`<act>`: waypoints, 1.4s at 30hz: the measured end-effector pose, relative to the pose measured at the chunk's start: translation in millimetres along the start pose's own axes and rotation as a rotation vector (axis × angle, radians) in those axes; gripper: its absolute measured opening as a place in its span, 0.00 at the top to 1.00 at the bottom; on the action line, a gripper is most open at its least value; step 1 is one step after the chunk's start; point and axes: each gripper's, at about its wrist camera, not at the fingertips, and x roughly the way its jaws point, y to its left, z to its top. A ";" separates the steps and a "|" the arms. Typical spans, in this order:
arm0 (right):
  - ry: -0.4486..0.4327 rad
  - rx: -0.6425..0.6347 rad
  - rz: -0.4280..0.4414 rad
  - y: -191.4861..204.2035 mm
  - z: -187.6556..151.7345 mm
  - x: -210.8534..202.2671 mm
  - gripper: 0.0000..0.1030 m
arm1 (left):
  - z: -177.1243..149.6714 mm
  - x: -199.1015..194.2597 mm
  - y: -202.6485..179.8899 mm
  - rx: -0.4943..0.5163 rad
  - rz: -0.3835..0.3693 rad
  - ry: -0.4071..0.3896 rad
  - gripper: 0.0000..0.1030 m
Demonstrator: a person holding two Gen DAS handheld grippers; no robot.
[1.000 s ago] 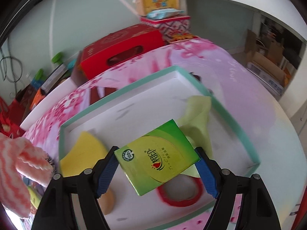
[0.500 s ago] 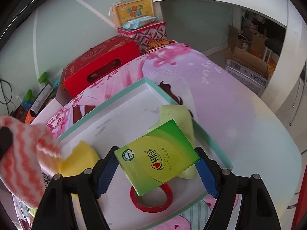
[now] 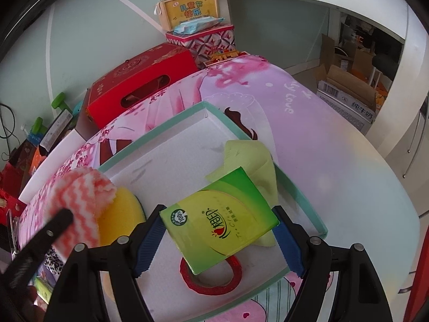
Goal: Organize soft objects
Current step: 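Open the right gripper over the tray while the left gripper drops the pink striped cloth in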
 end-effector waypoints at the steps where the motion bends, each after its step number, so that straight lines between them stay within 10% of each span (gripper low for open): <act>1: 0.004 -0.004 0.000 1.1 -0.3 0.9 0.22 | -1.2 2.2 7.5 -0.028 0.008 0.014 0.90; 9: 0.043 -0.064 -0.002 16.9 -6.1 10.1 0.22 | -8.3 8.1 30.0 -0.060 0.131 0.053 0.86; 14: 0.049 -0.079 -0.028 20.3 -6.0 10.1 0.15 | -9.6 8.0 34.5 -0.078 0.145 0.073 0.45; 26: 0.032 -0.078 -0.057 19.2 -2.8 4.2 0.00 | -8.4 -10.8 46.4 -0.134 0.173 0.061 0.14; 42: 0.047 -0.066 -0.081 19.1 -3.1 -3.4 0.00 | -17.8 -27.1 76.4 -0.221 0.259 0.088 0.10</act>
